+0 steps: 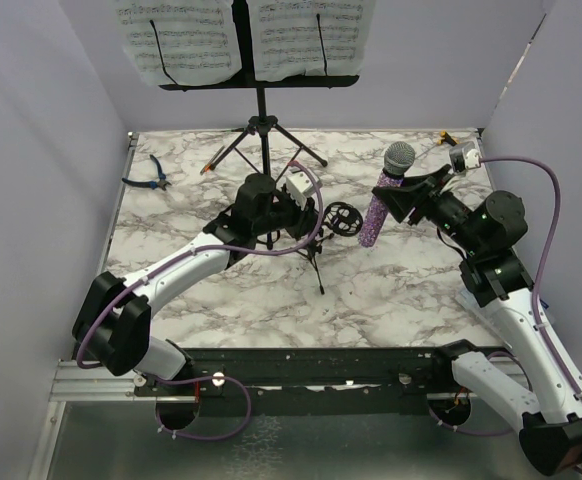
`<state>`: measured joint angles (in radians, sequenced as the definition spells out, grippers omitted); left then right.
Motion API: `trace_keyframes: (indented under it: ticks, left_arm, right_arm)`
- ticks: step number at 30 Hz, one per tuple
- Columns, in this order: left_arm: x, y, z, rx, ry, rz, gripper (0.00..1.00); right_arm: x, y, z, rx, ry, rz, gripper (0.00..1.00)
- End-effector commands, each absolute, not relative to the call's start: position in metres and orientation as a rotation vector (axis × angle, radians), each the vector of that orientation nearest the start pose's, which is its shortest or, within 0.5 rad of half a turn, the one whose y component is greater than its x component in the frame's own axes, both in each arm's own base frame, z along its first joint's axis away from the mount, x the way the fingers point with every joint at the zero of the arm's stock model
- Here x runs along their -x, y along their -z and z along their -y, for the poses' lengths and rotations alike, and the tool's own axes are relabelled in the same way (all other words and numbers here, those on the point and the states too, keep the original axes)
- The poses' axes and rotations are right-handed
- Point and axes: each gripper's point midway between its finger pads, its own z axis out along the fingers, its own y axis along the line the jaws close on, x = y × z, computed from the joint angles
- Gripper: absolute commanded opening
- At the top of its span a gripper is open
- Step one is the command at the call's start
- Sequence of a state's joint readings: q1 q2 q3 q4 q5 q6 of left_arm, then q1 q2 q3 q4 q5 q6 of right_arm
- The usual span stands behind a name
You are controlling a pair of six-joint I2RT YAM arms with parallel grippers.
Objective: Set up the instrument practice props
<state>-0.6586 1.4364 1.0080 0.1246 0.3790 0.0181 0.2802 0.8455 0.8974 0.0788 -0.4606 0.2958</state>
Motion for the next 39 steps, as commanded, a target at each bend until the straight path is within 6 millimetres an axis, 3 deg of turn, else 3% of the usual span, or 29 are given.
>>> trace_keyframes:
  ticks: [1,3,7,10,16,27,31,39]
  left_arm:
    - [-0.311,-0.215,0.326,-0.924,0.798,-1.735,0.25]
    - [-0.311,-0.229,0.328,-0.921,0.813,-1.704,0.34]
    - [-0.307,-0.263,0.332,-0.902,0.857,-1.611,0.79]
    - [-0.299,-0.288,0.334,-0.861,0.921,-1.529,0.98]
    - [-0.284,-0.314,0.334,-0.802,1.033,-1.435,0.99]
    - [-0.288,-0.318,0.322,-0.671,1.176,-1.451,0.99]
    - [-0.302,-0.316,0.301,-0.545,1.218,-1.47,0.99]
    - [-0.338,-0.305,0.23,-0.186,1.227,-1.532,0.99]
  right_arm:
    - [-0.276,-0.4,-0.173,0.379,-0.81,-1.362,0.0]
    - [-0.278,-0.398,-0.173,0.375,-0.812,-1.367,0.0]
    - [-0.282,-0.395,-0.175,0.368,-0.82,-1.365,0.0]
    - [-0.284,-0.393,-0.176,0.365,-0.828,-1.367,0.0]
    - [-0.29,-0.388,-0.176,0.349,-0.83,-1.376,0.0]
    - [-0.305,-0.37,-0.179,0.316,-0.844,-1.392,0.0]
    - [-0.306,-0.366,-0.181,0.303,-0.868,-1.396,0.0]
    - [-0.306,-0.366,-0.181,0.295,-0.878,-1.38,0.0]
